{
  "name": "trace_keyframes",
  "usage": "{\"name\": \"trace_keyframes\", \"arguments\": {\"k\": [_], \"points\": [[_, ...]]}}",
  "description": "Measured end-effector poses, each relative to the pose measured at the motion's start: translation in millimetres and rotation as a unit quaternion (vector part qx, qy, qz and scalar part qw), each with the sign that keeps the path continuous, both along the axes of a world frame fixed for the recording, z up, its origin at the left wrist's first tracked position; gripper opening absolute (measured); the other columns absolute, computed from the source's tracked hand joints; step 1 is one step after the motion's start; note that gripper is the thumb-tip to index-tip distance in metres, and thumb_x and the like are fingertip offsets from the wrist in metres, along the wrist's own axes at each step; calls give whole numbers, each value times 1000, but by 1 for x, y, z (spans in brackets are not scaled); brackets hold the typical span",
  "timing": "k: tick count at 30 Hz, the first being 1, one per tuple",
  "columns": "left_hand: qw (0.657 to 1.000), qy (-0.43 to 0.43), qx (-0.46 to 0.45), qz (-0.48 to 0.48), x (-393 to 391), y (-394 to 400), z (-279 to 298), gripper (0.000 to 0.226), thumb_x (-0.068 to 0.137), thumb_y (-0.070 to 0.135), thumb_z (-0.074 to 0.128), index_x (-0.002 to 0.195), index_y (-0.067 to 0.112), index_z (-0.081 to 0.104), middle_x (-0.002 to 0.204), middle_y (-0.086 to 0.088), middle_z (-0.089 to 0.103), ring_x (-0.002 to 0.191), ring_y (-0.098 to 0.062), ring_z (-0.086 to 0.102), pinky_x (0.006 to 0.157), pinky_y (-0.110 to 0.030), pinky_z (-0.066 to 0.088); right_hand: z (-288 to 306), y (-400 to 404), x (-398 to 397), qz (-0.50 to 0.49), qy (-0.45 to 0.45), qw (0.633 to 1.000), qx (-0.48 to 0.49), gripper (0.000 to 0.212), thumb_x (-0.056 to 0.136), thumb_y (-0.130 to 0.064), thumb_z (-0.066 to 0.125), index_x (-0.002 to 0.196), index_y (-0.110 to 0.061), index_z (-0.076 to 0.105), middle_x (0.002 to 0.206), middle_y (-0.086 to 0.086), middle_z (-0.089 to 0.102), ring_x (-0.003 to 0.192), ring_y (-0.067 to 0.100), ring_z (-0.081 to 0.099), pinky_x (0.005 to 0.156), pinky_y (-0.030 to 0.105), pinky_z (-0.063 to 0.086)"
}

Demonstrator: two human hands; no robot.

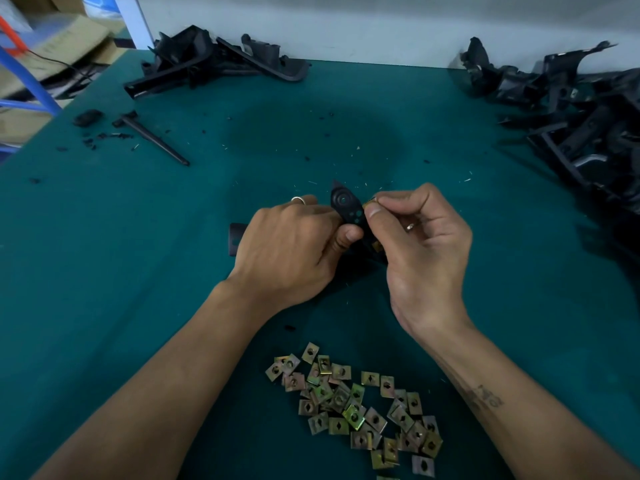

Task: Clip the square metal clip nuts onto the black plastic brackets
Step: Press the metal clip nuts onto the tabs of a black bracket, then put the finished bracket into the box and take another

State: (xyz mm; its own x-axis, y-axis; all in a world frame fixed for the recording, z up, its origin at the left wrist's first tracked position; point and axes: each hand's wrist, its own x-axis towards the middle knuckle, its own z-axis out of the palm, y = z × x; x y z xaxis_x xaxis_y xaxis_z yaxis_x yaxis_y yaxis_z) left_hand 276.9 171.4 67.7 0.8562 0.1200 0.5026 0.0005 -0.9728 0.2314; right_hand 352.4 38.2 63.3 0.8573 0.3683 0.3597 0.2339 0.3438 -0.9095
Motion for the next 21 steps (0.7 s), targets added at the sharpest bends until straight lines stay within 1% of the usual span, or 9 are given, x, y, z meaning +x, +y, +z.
{"name": "trace_keyframes", "arguments": {"k": [3,5,7,9,11,15,16,19,21], "points": [[1000,0,-3,-1,-1,1,0,72,100,58,11,71,11,57,74,-2,63,76,-30,60,51,-41,42,1,-1,-1,-5,-50,999,-23,24,88,9,67,79,-11,60,81,-8,68,78,6,63,73,20,50],[1000,7,-3,1,-1,1,0,79,98,61,8,74,9,62,77,-2,65,77,-29,60,52,-41,42,3,-3,-2,-4,-99,994,-38,27,88,11,66,81,-14,59,83,0,67,80,9,63,75,22,50],[1000,9,-1,-1,-2,1,1,79,98,62,9,77,10,65,78,-2,65,77,-28,59,52,-39,41,3,-4,-2,2,-94,995,-39,25,87,9,66,79,-13,58,84,-3,68,80,9,63,75,23,50],[1000,8,-2,-4,-2,1,1,71,99,59,18,81,11,67,80,-1,66,76,-28,60,52,-39,41,3,-4,-1,15,-71,997,-40,22,86,7,66,78,-12,58,83,-8,68,80,8,64,74,23,51],[1000,2,-4,-6,-2,0,1,64,99,54,23,82,12,68,79,-2,66,74,-28,59,52,-39,42,3,-5,-2,15,-78,996,-42,21,86,8,64,79,-11,59,83,-7,68,81,8,64,74,23,51],[1000,-27,-13,-9,-3,1,0,57,99,52,29,72,12,59,71,-2,61,66,-29,56,48,-36,39,5,-6,-6,30,-128,990,-41,19,86,12,58,83,-7,58,83,11,63,80,22,61,75,26,50],[999,-28,-18,-9,-3,1,0,59,99,54,27,70,13,56,70,-2,60,65,-30,56,48,-36,37,5,-6,-6,44,-133,989,-47,18,85,10,58,83,-8,57,85,11,63,80,23,61,75,27,50],[1000,-11,-27,0,-4,3,-2,69,98,61,12,66,14,52,70,-4,59,65,-32,56,49,-36,36,7,-9,-3,105,-118,984,-82,3,83,-9,56,84,-6,56,92,4,64,88,12,62,78,26,51],[1000,-11,-28,2,-5,5,-3,69,98,62,11,66,15,51,70,-4,59,64,-31,56,50,-34,34,8,-12,4,140,-97,978,-116,18,80,-20,55,90,-5,58,101,1,65,98,13,63,83,28,52]]}}
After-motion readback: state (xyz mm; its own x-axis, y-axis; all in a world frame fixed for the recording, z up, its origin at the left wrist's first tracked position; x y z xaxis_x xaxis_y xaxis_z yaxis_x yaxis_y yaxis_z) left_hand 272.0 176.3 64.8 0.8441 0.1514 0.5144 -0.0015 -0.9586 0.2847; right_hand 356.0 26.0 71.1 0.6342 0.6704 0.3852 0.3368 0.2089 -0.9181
